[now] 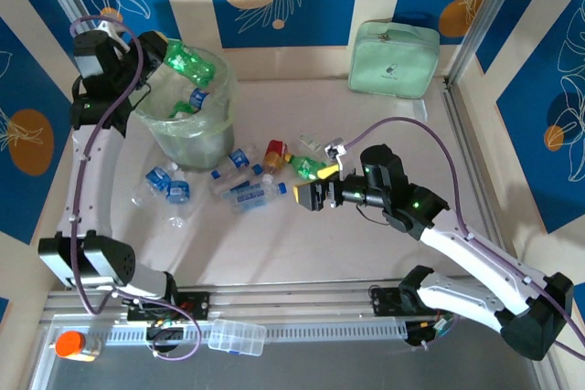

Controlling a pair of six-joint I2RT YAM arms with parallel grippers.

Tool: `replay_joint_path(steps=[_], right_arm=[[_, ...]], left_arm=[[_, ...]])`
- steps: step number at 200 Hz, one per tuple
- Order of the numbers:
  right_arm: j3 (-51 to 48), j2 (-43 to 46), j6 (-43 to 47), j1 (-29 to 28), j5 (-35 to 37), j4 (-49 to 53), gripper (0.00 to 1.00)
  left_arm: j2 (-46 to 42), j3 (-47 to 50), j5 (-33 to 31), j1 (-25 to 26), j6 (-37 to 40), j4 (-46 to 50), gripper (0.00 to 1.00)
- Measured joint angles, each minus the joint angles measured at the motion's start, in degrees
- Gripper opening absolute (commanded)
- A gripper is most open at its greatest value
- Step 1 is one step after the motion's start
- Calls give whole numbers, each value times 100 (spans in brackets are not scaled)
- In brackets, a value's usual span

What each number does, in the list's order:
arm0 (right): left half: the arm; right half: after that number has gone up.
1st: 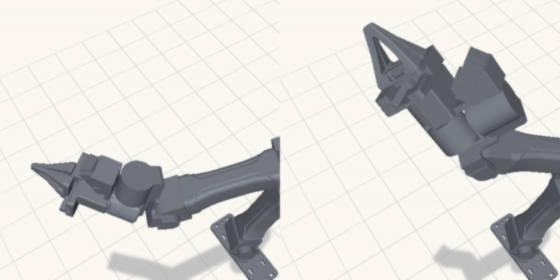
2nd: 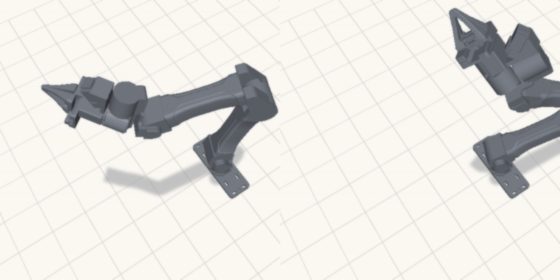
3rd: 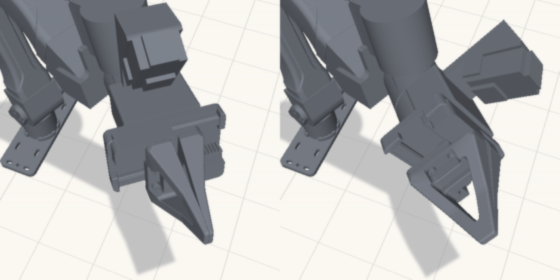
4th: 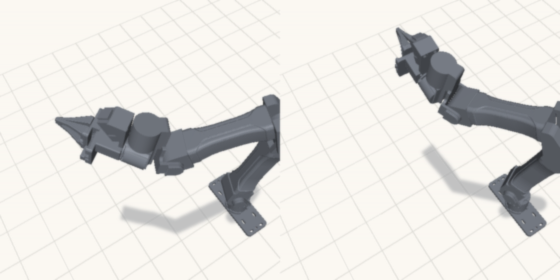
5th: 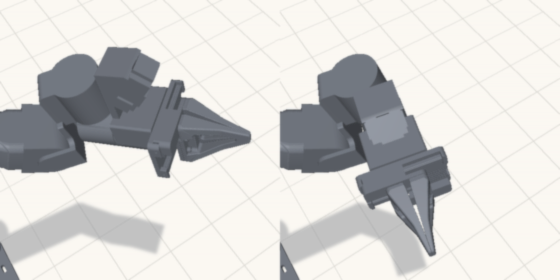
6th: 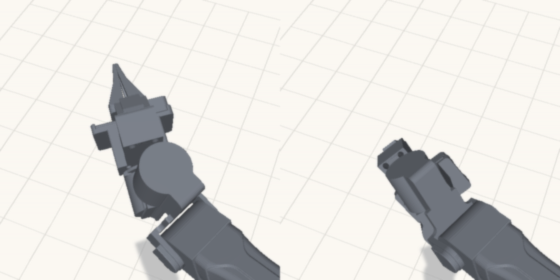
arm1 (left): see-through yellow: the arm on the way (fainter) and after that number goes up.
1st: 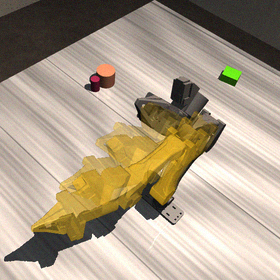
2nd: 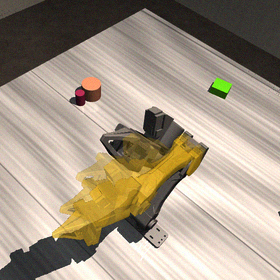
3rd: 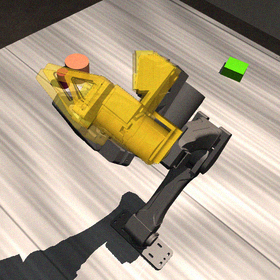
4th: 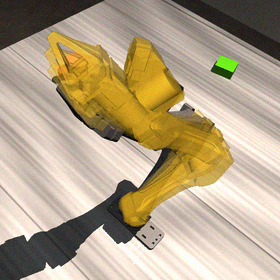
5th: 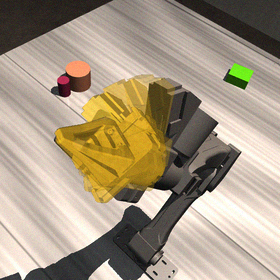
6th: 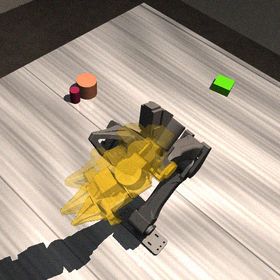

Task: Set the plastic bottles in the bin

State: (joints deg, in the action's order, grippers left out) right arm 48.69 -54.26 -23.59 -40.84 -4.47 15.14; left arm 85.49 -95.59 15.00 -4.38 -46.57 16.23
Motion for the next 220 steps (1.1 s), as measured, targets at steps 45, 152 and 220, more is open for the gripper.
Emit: replay_joint_path(steps=[45,152,220], right_arm=[[0,0,17,11,4,85,99],[0,-9,68,15,205,210,99],[2,-144,85,15,243,221,99]], left_arm=[[459,-92,149,-140,-118,-76,0],[1268,-175,404,-140,-46,48,0],[1696,-186,426,-140,229,577,9]])
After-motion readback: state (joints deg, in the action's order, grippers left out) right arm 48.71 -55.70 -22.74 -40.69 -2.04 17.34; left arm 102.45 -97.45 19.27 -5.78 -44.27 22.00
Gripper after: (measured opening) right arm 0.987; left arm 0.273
